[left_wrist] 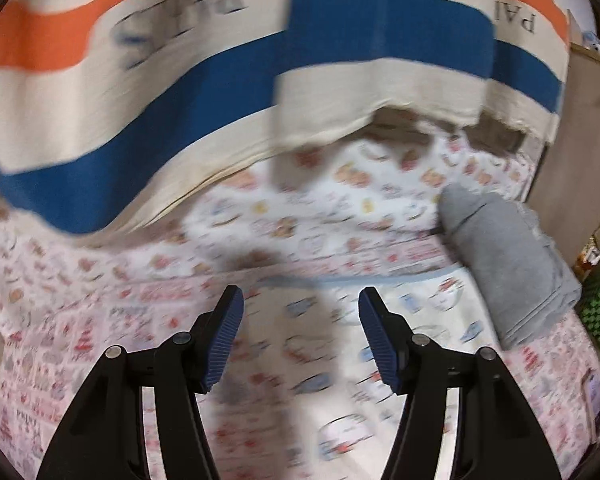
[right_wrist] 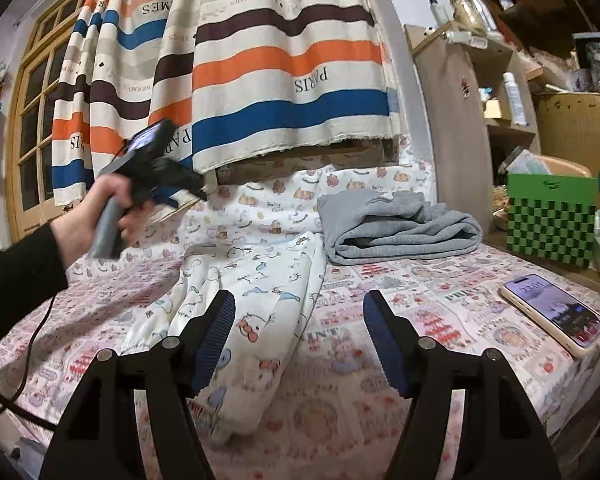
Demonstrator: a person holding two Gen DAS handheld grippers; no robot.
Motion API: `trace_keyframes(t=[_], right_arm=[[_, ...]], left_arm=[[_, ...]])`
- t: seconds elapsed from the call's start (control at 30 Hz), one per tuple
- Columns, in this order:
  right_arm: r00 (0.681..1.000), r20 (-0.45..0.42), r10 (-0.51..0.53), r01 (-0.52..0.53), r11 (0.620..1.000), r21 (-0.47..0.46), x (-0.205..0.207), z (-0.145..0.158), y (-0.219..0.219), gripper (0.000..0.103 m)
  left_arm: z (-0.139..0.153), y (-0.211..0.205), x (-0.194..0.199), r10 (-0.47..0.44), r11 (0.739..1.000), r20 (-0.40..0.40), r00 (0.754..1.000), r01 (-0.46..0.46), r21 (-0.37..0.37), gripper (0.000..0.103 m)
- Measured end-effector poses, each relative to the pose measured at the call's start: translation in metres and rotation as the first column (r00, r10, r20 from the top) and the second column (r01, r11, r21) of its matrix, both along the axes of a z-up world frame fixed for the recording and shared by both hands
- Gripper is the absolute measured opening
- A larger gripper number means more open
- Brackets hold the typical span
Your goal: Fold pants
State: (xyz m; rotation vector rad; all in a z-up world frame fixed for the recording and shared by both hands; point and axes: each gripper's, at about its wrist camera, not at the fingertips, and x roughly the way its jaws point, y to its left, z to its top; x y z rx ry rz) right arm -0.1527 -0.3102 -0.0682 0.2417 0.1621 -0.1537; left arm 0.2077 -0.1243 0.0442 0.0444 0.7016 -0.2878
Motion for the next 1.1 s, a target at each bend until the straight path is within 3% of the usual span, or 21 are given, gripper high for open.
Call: trace_keyframes(t=[0.3,0.4,0.5,0.57,0.67,0.8,0.87,1.03,1.1], right_arm=[[0.998,-0.063,0.02,-0.021,1.0,-0.013,0.049,0.025,-0.027,0.067],[0.99,-0.124,0.064,-0.056,0.996,0.065,0.066,0.029,-0.044,0.067],[0.981,-0.147,0.128,-0.104,0.981,0.162,0.067,0.023,-0.051,0.067],[0.972,-0.167,0.166,-0.134,0.973,0.187,0.064,0.015,-0.047,0.064],[0.962,-0.181,0.204,-0.169,0.967,0.192,0.059,0.001,-0.035,0.054],[0.952,-0.198,0.232,-0.19,0.959,0.21,0.057,-0.013,-0.026,0.04],[0.947,-0.204,0.249,-0.199,0.951,0.236,0.059,-0.018,-0.025,0.036],[0.945,-0.223,0.24,-0.179,0.949,0.26,0.058,-0.022,-0.025,0.035],[0.943,-0.234,0.238,-0.171,0.947,0.274,0.057,-0.023,-0.027,0.035]], left_arm=[[-0.04,0.033,-0.021,0.022,0.999,-0.041,0.999,-0.023,-0.043,0.059],[-0.043,0.04,-0.043,0.009,0.999,-0.05,0.999,-0.011,-0.053,0.059],[-0.041,0.044,-0.084,0.02,0.999,0.005,1.0,-0.02,0.025,0.059],[-0.042,0.05,-0.116,0.027,0.999,0.027,0.999,-0.028,0.034,0.058],[-0.046,0.057,-0.157,-0.022,0.999,0.019,1.0,0.023,-0.035,0.05],[-0.068,0.054,-0.185,-0.122,0.979,-0.111,0.986,0.102,-0.176,0.035],[-0.076,0.046,-0.19,-0.176,0.966,-0.154,0.972,0.14,-0.219,0.034],[-0.091,0.025,-0.185,-0.241,0.94,-0.204,0.949,0.176,-0.291,0.033],[-0.092,0.023,-0.181,-0.223,0.942,-0.196,0.955,0.159,-0.294,0.024]])
